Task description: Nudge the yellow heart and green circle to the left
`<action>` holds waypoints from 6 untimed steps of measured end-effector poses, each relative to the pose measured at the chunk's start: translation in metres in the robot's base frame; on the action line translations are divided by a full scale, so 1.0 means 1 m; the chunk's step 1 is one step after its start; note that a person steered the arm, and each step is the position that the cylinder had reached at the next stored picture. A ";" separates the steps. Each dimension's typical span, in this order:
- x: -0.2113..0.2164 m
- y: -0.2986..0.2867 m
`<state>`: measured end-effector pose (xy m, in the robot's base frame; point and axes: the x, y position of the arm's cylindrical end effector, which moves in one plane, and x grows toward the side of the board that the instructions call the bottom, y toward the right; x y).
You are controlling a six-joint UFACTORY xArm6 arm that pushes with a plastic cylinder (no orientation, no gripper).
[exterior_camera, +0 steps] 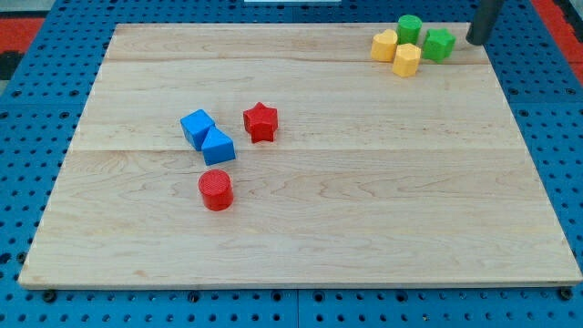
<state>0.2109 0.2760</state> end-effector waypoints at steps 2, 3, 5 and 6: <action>-0.001 -0.141; 0.041 -0.146; 0.083 -0.118; 0.074 -0.160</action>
<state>0.2851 0.1162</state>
